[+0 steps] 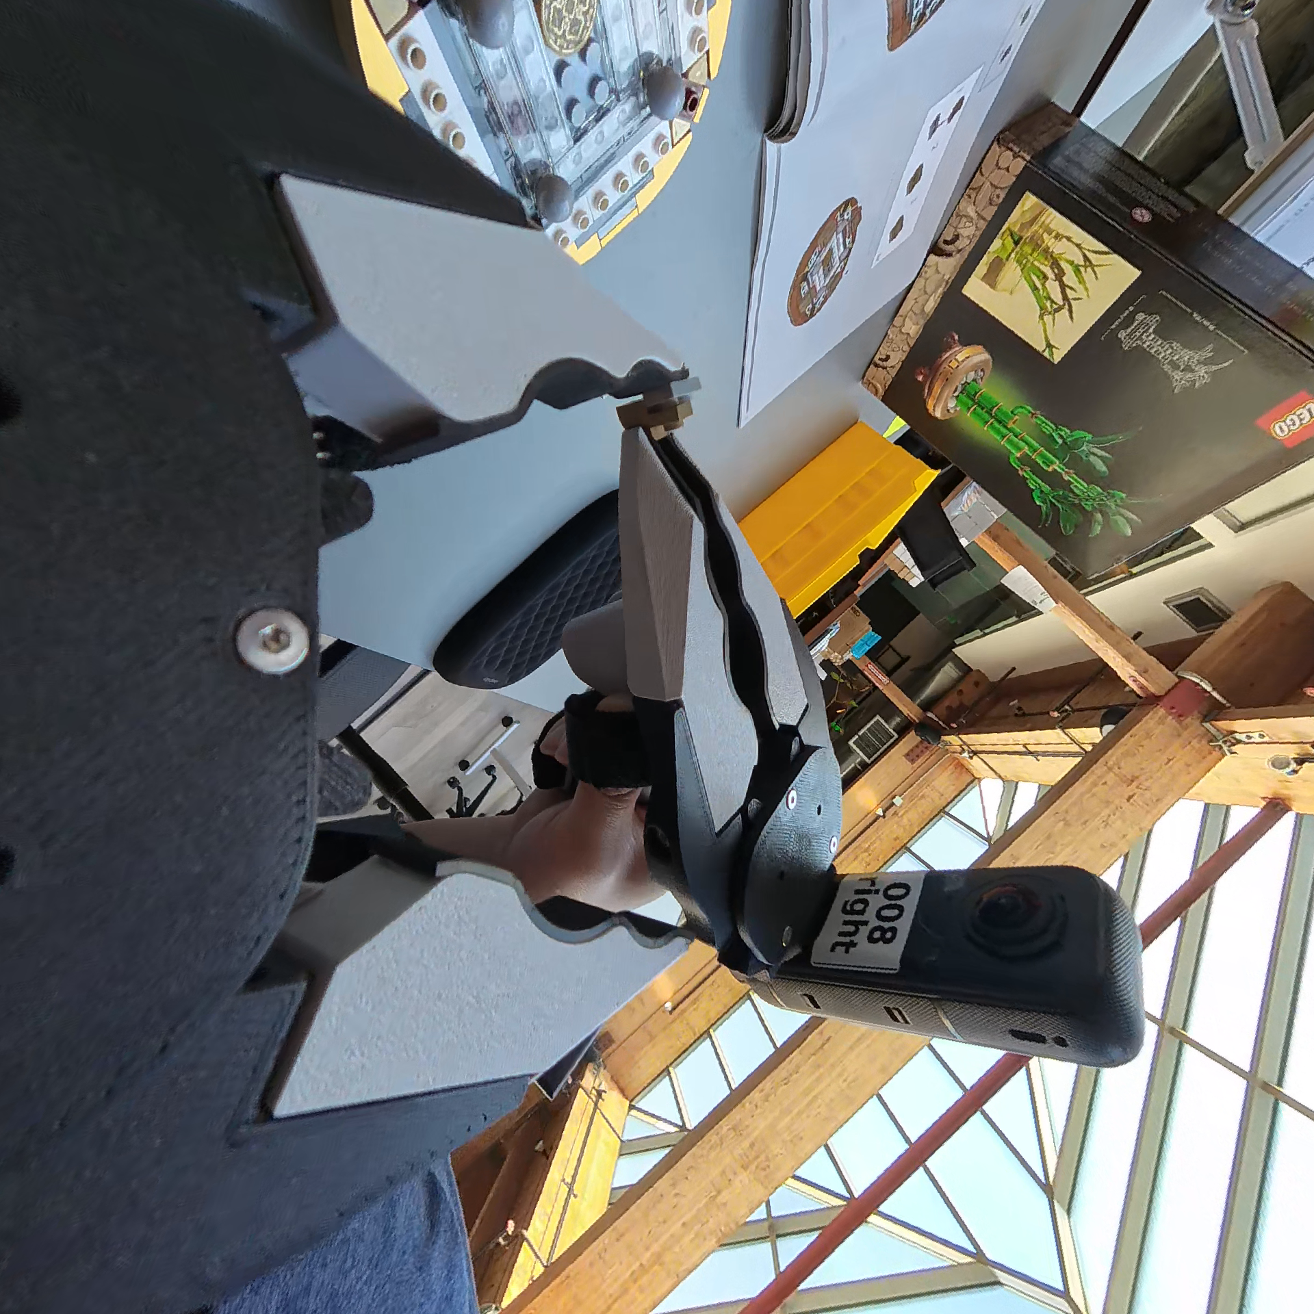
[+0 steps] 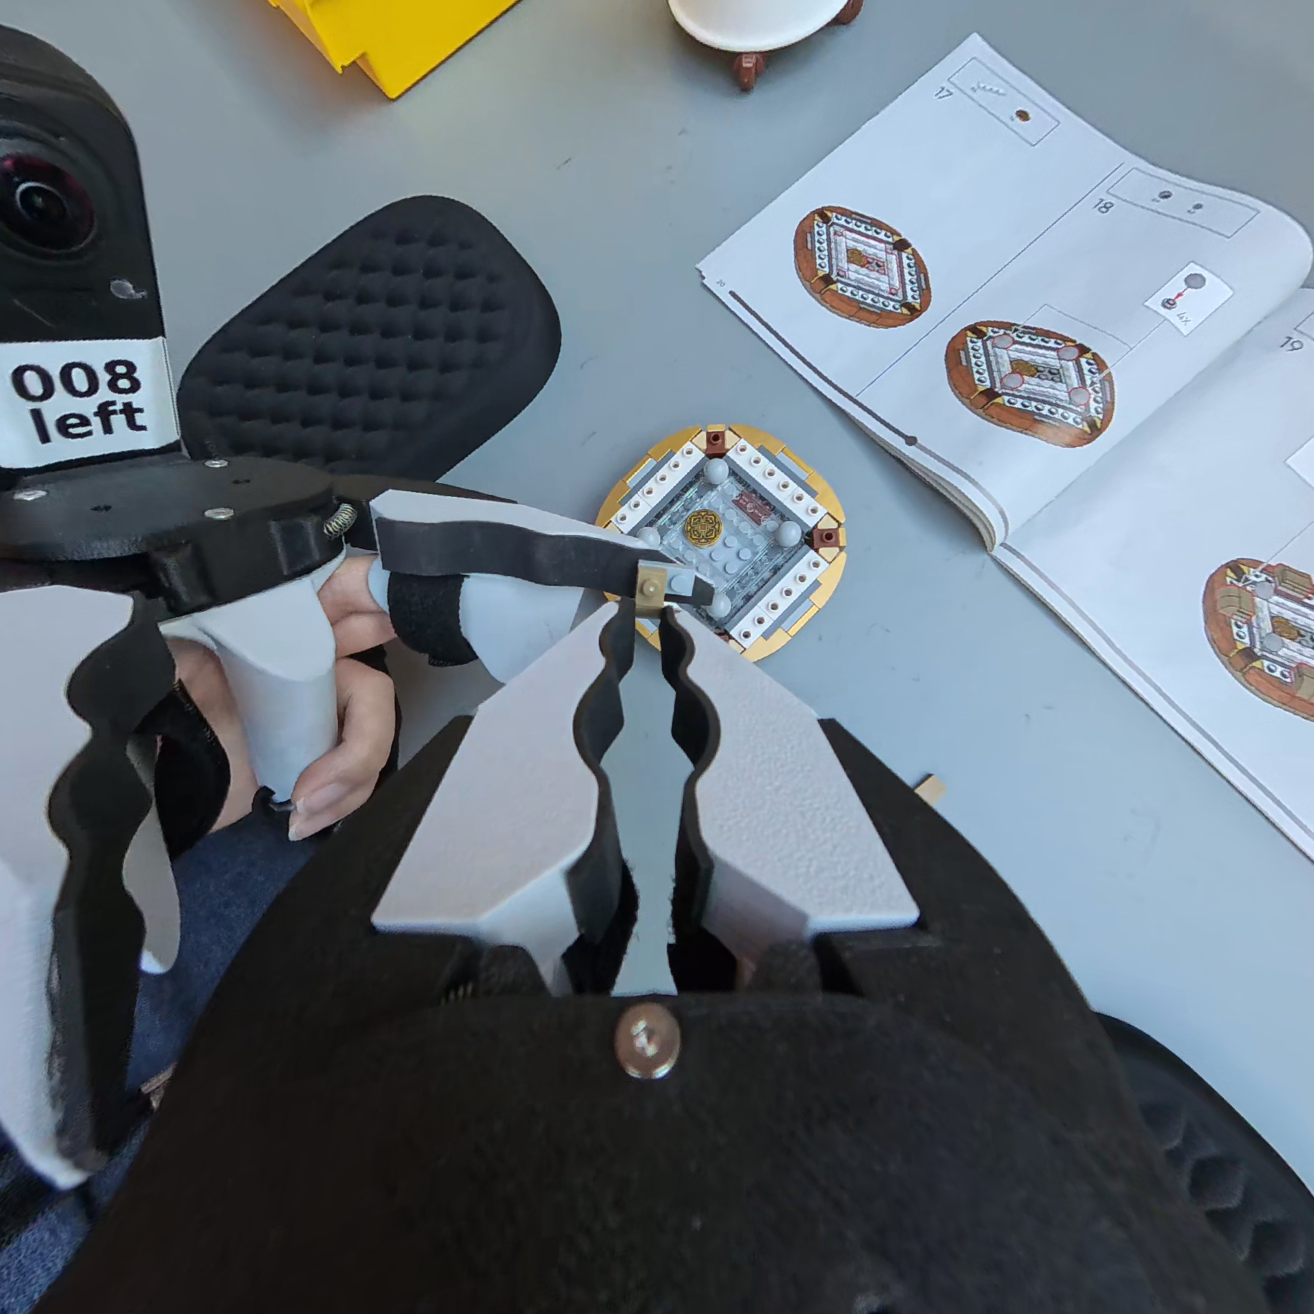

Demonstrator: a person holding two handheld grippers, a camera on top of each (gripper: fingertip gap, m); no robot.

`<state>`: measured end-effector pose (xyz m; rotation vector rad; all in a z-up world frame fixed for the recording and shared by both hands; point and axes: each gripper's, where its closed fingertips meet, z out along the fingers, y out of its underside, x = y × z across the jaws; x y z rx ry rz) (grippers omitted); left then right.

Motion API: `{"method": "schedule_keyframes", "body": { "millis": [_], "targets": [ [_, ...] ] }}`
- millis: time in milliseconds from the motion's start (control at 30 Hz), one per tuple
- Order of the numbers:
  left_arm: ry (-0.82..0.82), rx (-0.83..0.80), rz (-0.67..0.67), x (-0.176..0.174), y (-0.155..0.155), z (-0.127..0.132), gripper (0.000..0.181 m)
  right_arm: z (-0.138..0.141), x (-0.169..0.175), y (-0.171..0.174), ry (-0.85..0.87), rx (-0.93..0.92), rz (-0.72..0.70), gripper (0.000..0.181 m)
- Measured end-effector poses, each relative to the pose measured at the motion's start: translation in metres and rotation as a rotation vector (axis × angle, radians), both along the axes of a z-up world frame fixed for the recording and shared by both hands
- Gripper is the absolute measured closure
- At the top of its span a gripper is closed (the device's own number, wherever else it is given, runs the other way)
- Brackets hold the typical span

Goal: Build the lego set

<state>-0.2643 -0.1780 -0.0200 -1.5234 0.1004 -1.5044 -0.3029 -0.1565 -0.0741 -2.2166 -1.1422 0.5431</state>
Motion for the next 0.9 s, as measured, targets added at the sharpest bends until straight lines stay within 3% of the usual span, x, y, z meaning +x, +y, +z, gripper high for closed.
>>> {"method": "schedule_keyframes", "body": {
  "millis": [300, 900],
  "targets": [
    [0.005, -0.013, -0.003, 0.001, 0.0, -0.003, 0.038, -0.004, 0.001, 0.0, -0.044, -0.012, -0.003, 0.175],
    [0.175, 0.053, 0.002, 0.011, -0.007, -0.013, 0.037, -0.008, 0.002, -0.003, -0.148, -0.06, 0.036, 0.175]
  ]
}}
